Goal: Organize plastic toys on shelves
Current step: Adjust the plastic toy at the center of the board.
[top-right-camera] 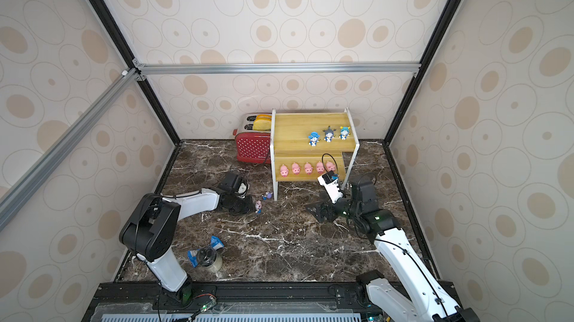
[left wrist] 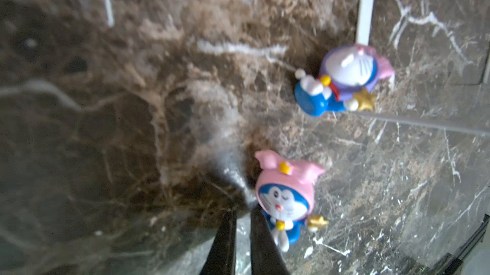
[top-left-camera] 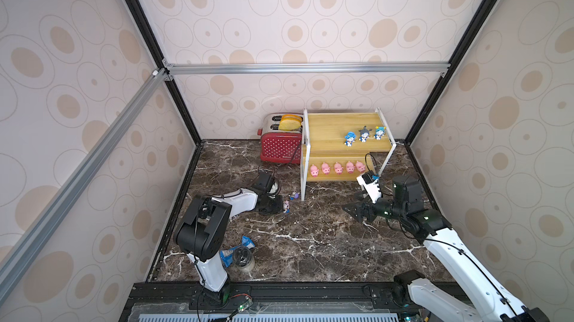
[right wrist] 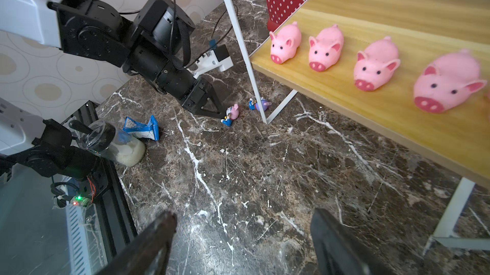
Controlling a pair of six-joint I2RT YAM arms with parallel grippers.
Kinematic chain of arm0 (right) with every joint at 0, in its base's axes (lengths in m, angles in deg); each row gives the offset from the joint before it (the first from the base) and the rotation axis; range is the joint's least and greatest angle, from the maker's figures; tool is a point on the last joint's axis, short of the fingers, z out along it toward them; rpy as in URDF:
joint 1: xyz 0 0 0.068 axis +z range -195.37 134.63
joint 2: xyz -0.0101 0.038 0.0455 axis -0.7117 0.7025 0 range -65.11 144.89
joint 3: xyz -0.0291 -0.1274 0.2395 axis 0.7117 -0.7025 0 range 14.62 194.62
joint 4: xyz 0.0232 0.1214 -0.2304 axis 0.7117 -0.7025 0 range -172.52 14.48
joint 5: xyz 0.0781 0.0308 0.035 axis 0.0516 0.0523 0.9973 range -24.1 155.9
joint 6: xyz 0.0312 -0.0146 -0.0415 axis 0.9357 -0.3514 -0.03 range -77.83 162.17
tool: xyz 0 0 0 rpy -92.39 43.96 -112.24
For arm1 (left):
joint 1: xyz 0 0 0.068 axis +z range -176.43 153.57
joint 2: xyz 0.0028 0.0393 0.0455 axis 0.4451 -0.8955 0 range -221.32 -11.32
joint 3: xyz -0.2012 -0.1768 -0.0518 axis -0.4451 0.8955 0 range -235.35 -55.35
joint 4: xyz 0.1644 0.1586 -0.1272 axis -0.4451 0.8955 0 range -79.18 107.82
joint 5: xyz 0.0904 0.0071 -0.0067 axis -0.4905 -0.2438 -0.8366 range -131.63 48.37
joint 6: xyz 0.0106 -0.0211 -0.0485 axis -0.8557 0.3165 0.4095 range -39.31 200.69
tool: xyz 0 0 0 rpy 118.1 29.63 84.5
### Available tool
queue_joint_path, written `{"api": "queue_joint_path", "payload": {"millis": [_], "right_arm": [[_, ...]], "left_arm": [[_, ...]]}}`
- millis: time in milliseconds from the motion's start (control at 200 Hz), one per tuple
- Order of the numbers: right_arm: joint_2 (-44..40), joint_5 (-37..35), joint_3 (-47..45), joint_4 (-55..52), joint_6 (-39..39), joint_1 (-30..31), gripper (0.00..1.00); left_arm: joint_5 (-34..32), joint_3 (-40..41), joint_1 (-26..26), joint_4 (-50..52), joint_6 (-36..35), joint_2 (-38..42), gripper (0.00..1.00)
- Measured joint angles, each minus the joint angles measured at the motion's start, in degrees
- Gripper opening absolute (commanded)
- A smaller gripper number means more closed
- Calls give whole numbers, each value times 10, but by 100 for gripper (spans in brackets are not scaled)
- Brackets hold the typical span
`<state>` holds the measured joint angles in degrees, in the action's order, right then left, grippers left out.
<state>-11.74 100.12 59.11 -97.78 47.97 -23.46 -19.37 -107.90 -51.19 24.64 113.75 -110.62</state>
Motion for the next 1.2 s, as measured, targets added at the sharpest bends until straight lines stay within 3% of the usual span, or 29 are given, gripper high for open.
{"api": "queue_joint_path", "payload": {"millis": [185,361,551,686,791,966,1197], "right_arm": [[28,0,-2,14,4,14,85],[33,0,-6,26,4,23,85],[46,0,-22,45,4,37,86],[59,-7,-31,64,-8,65,87],[68,-11,-45,89,-18,85,87],[87,-17,-63,123,-24,97,87],[104,-30,-68,141,-40,115,87]], "left_arm": [[13,25,-30,-53,20,7,19],[-23,118,-29,-101,32,89,36],[-60,157,-25,-176,26,110,49],[-71,165,16,-210,-16,128,56],[-51,139,46,-209,-72,111,55],[17,94,47,-215,-151,50,50],[97,37,43,-219,-196,-33,32]]}}
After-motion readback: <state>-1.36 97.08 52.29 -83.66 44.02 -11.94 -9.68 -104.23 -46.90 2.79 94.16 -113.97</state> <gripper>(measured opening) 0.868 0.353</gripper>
